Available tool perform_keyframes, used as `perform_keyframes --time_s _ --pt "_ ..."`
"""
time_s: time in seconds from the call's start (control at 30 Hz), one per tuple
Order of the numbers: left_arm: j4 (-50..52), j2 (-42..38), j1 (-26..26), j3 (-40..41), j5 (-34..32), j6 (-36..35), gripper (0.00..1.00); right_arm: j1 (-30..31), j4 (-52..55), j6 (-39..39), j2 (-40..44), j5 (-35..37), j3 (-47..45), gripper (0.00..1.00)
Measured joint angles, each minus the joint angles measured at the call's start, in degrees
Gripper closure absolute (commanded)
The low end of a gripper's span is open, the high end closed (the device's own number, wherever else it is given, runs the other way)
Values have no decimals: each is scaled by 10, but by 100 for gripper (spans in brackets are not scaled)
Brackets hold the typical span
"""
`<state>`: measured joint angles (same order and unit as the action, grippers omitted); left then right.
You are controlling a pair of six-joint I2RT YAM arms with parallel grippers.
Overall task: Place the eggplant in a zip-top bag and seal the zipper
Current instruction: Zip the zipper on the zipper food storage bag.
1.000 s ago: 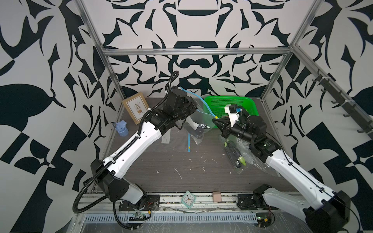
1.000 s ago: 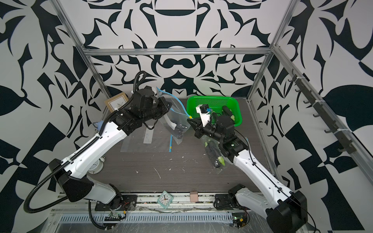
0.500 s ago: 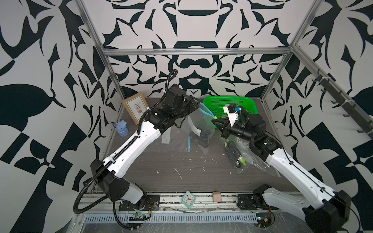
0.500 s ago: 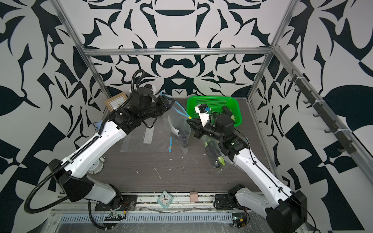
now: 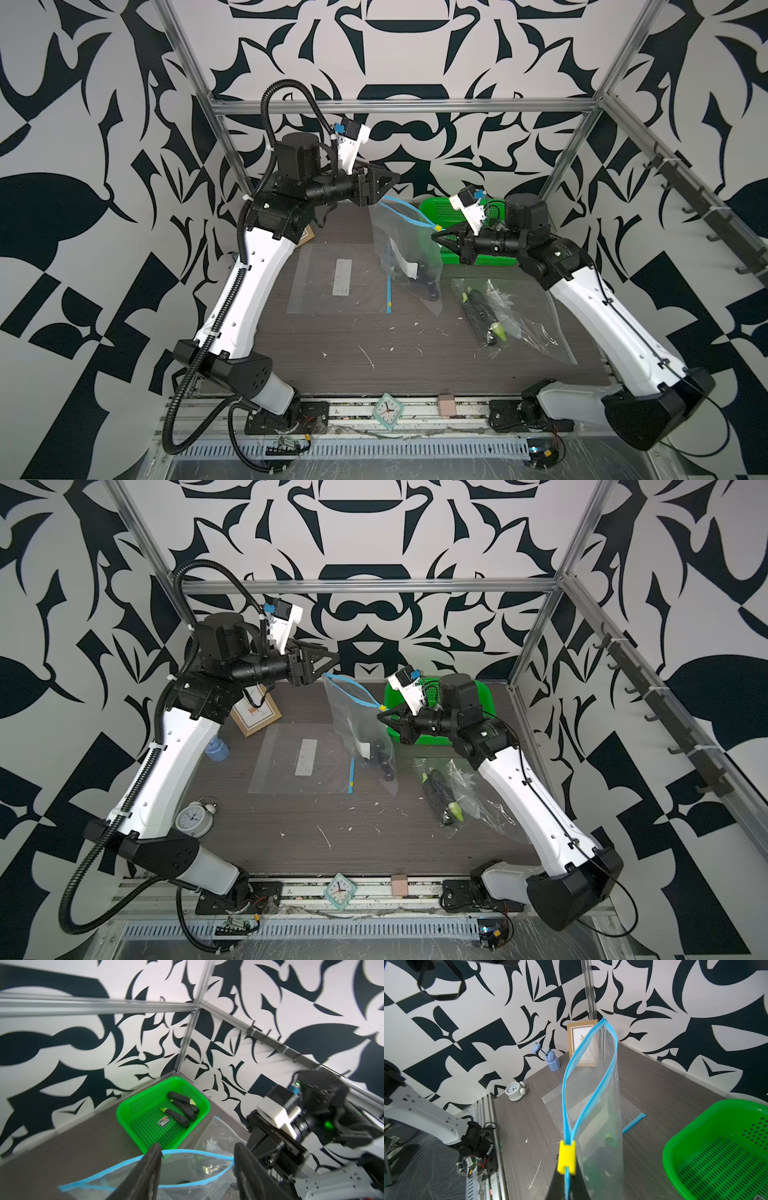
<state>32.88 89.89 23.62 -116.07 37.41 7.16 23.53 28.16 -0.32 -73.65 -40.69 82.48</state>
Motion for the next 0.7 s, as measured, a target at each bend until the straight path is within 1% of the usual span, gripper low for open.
perform_keyframes --time_s 0.07,0.17,0.3,0.4,0.53,0.7 --pt "47 17 4 -38 51 -64 42 -8 50 -19 -13 -22 42 100" --pt "115 39 18 -71 101 -140 42 -13 97 -38 -26 -50 88 100" --pt "190 66 46 -99 124 -219 39 -13 139 -50 -29 -80 117 100" --pt "226 84 65 -111 130 -253 37 -9 160 -57 -38 -100 135 100" --pt "258 106 77 -122 139 -280 37 2 185 -68 -58 -109 156 100" --pt "290 114 85 -122 143 -308 43 16 210 -79 -75 -110 169 100"
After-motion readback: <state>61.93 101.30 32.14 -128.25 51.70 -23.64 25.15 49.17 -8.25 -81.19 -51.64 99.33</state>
